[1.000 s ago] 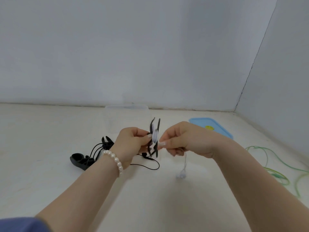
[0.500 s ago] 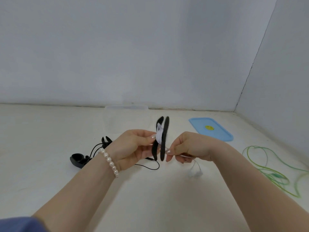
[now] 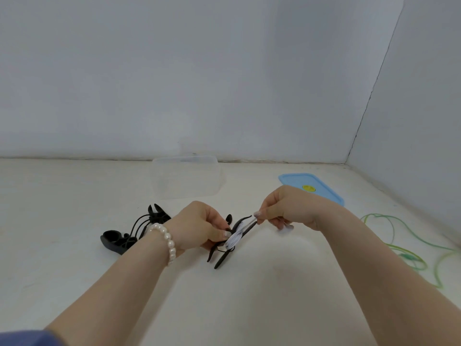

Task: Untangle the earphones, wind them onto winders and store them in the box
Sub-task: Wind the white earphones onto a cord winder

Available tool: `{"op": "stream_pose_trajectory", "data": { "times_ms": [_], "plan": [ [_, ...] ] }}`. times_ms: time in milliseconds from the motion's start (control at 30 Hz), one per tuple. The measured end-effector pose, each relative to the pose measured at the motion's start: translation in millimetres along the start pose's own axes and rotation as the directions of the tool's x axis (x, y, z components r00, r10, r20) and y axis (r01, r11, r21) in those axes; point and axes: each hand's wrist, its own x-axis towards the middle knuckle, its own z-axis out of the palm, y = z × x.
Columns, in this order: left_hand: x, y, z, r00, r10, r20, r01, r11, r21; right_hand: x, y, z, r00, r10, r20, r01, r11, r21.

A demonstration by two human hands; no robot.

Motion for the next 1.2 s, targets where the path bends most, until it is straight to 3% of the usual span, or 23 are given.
{"op": "stream_pose_trajectory", "data": {
  "times_ms": [200,267,367,467,600,867,1000,1200],
  "plan": [
    [6.0,-2.2,4.2,0.961,0.087,-0.263,-0.074,0.996,0.058,-9.5,-21.7,11.6,0.996,-0.077,0.038,0.076,0.996,0.045],
    [7.3,-0.6,5.7,0.93,0.097,-0.355,-0.133,0.988,-0.079,-11.8,-27.7,18.5,0.992,-0.1,0.074,0.091,0.989,0.119],
    [6.7,4.7,7.6,0.922,0.06,-0.383,-0.202,0.918,-0.342,-10.0,-30.0,28.3,0.993,-0.095,0.07,0.077,0.97,0.231],
    [6.0,7.8,7.4,0.908,0.033,-0.417,-0.258,0.828,-0.498,-5.8,-27.7,32.4,0.995,-0.058,0.084,0.022,0.925,0.38],
    [1.4,12.0,6.5,0.9,0.032,-0.435,-0.314,0.738,-0.597,-3.3,-23.6,37.8,0.99,-0.031,0.136,-0.015,0.946,0.324],
    [-3.1,17.0,6.5,0.952,0.045,-0.304,-0.256,0.662,-0.705,-0.5,-15.9,32.1,0.98,-0.026,0.195,-0.055,0.916,0.398],
    [-8.9,19.9,3.0,0.991,0.076,-0.111,-0.134,0.625,-0.769,1.1,-11.0,28.5,0.98,-0.119,0.162,0.033,0.892,0.451],
    [-18.2,24.4,2.0,0.979,0.136,0.154,-0.014,0.791,-0.611,2.3,-0.5,21.4,0.957,-0.166,0.238,0.036,0.882,0.47]
  ]
}}
